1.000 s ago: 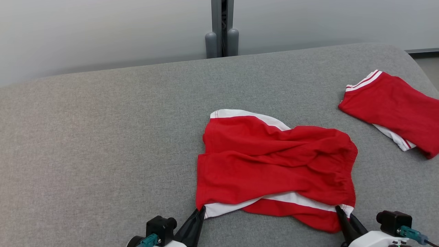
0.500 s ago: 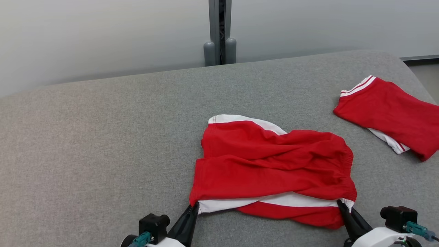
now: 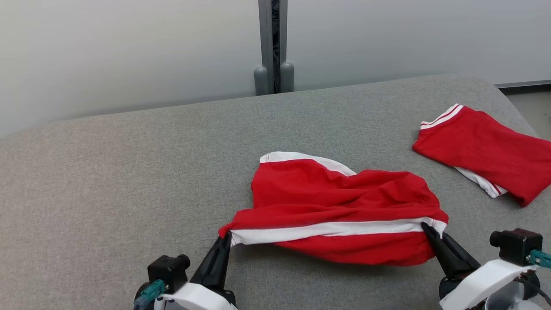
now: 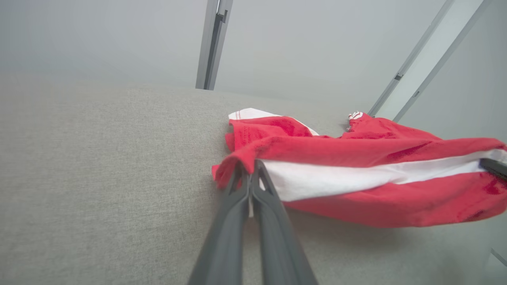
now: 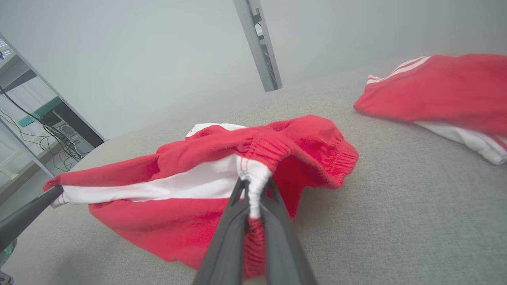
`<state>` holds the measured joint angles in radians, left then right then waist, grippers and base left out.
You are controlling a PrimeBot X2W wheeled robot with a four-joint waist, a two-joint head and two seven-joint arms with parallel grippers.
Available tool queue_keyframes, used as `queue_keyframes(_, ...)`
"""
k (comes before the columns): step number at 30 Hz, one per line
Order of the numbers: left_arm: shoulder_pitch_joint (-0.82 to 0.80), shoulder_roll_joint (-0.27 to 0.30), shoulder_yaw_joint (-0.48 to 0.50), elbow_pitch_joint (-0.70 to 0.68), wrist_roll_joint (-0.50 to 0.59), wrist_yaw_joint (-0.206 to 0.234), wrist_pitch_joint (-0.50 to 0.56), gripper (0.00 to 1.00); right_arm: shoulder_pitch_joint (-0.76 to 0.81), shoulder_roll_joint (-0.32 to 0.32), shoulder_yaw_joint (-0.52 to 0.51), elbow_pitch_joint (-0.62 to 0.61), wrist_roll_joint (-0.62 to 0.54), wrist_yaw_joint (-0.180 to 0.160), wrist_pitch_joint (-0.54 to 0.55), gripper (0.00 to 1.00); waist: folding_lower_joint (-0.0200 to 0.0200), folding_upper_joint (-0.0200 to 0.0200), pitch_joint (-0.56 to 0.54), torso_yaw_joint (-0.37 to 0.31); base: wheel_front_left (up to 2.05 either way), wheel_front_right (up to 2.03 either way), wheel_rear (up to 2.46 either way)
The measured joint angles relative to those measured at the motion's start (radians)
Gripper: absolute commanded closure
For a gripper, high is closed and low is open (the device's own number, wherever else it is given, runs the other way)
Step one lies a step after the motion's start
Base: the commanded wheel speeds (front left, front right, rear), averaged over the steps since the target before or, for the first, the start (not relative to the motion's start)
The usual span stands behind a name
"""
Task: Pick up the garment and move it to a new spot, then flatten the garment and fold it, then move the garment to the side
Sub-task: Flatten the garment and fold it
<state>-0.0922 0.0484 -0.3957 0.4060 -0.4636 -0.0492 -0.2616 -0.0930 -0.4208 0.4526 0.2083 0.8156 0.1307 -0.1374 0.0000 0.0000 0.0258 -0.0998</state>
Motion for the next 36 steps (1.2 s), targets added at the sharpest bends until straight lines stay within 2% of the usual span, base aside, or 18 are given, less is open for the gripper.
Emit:
queue_keyframes(8, -0.105, 0.013, 0.043, -0.042, -0.049, -0.02, 0.027, 1.0, -0.102, 0.004, -0.018, -0.098, 0.045, 0.0, 0.086, 1.0, 0.0, 0.0, 0.017, -0.001, 0.0, 0.0, 0.0)
queue_keyframes(14, -0.284, 0.039, 0.107, -0.086, -0.111, -0.029, 0.109, 1.0, -0.304, 0.039, -0.026, -0.111, 0.138, 0.0, 0.147, 1.0, 0.0001, 0.0, 0.039, -0.007, 0.0, 0.0, 0.0)
queue_keyframes(17, -0.396, 0.055, 0.152, -0.075, -0.153, -0.019, 0.169, 1.0, -0.416, 0.051, -0.023, -0.09, 0.199, 0.0, 0.177, 1.0, 0.0, 0.0, 0.053, -0.008, 0.0, 0.0, 0.0)
queue_keyframes(22, -0.595, 0.088, 0.225, 0.011, -0.22, 0.0, 0.265, 1.0, -0.614, 0.087, -0.03, -0.016, 0.324, 0.0, 0.199, 1.0, 0.0, 0.0, 0.083, -0.011, 0.0, 0.0, 0.0)
queue_keyframes(27, -0.806, 0.116, 0.241, 0.114, -0.237, 0.005, 0.34, 1.0, -0.81, 0.118, -0.017, 0.071, 0.405, 0.0, 0.188, 1.0, 0.0, 0.0, 0.132, -0.01, 0.0, 0.0, 0.0)
queue_keyframes(31, -0.956, 0.1, 0.248, 0.228, -0.262, 0.009, 0.397, 1.0, -0.946, 0.148, 0.004, 0.223, 0.425, 0.0, 0.18, 1.0, 0.0001, 0.0, 0.181, -0.007, 0.0, 0.0, 0.0)
queue_keyframes(33, -1.074, 0.093, 0.248, 0.306, -0.256, 0.029, 0.399, 1.0, -1.062, 0.172, 0.012, 0.339, 0.426, 0.0, 0.178, 1.0, 0.0001, 0.0, 0.225, -0.003, 0.0, 0.0, 0.0)
queue_keyframes(36, -1.175, 0.093, 0.25, 0.387, -0.251, 0.039, 0.398, 1.0, -1.168, 0.204, 0.04, 0.446, 0.413, 0.0, 0.177, 1.0, 0.0, 0.0, 0.273, -0.001, 0.0, 0.0, 0.0)
